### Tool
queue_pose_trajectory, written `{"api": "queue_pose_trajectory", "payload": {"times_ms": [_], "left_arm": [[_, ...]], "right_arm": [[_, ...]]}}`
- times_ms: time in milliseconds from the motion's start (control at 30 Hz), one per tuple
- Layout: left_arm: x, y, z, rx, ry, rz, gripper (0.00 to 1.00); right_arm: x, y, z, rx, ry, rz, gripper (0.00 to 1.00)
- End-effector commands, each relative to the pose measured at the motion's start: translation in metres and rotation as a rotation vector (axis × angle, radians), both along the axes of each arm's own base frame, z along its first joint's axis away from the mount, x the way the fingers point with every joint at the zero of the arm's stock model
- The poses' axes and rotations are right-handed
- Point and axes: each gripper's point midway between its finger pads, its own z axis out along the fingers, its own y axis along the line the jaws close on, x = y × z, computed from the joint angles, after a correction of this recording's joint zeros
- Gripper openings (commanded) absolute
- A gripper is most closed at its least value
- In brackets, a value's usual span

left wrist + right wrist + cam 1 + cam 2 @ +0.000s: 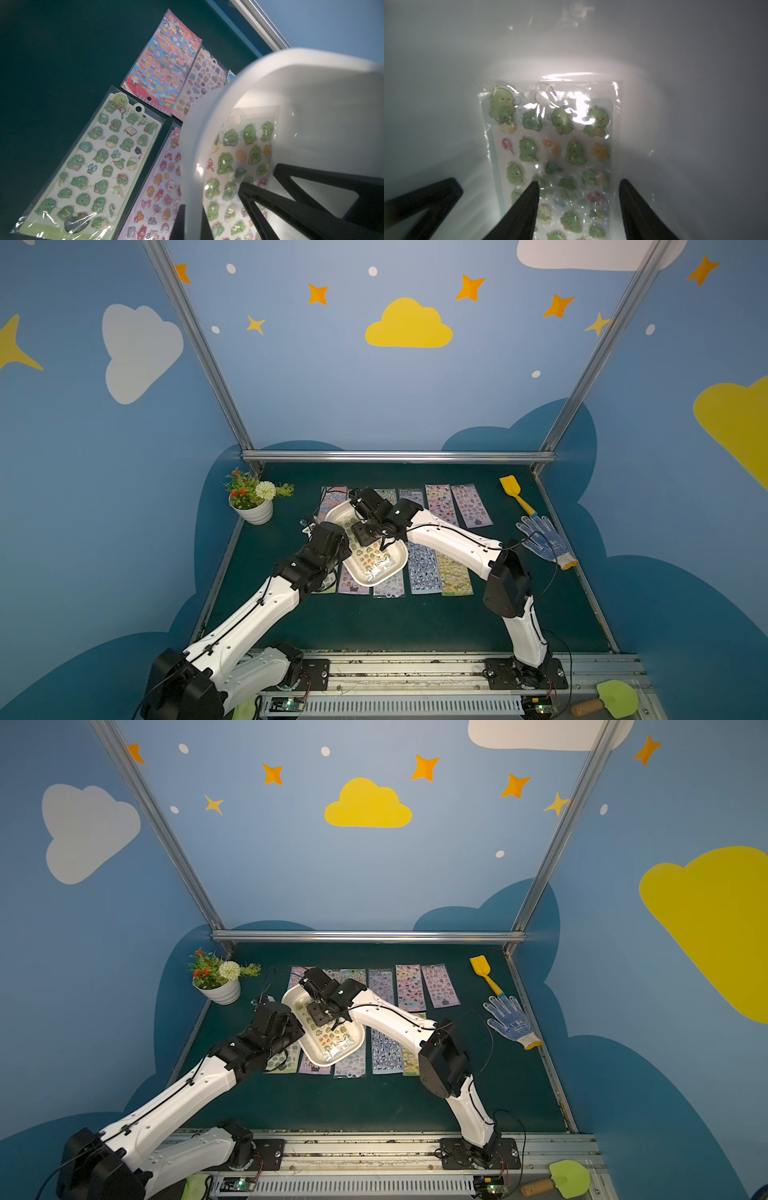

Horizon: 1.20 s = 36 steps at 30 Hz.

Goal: Take the stickers out of the storage box
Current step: Pick up the sticker from the storage box.

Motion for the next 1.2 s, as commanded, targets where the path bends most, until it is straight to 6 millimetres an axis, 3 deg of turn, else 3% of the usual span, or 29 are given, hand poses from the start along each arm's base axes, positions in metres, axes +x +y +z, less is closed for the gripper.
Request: {"api": "queue_pose_trajectory", "payload": {"times_ms": [0, 233, 500, 1167], "left_arm": [[0.010, -0.004, 0.042, -0.032, -0.114, -0.010, 0.04], [0.013, 0.000, 0.049, -0.015, -0.133, -0.001, 0.04], [0.015, 0.005, 0.044, -0.007, -0.124, 0.016, 0.04], [0.016, 0.009, 0.028, -0.011, -0.093, 0.036, 0.04]], "right_arm": [[-0.003, 0.002, -0.003, 0.045, 0.069, 0.012, 0.59], [-0.015, 0.004, 0.011, 0.165, 0.150, 0.046, 0.53], [-0.027, 0.004, 0.031, 0.291, 0.235, 0.097, 0.47], [-0.038, 0.003, 0.046, 0.448, 0.363, 0.146, 0.28]]}}
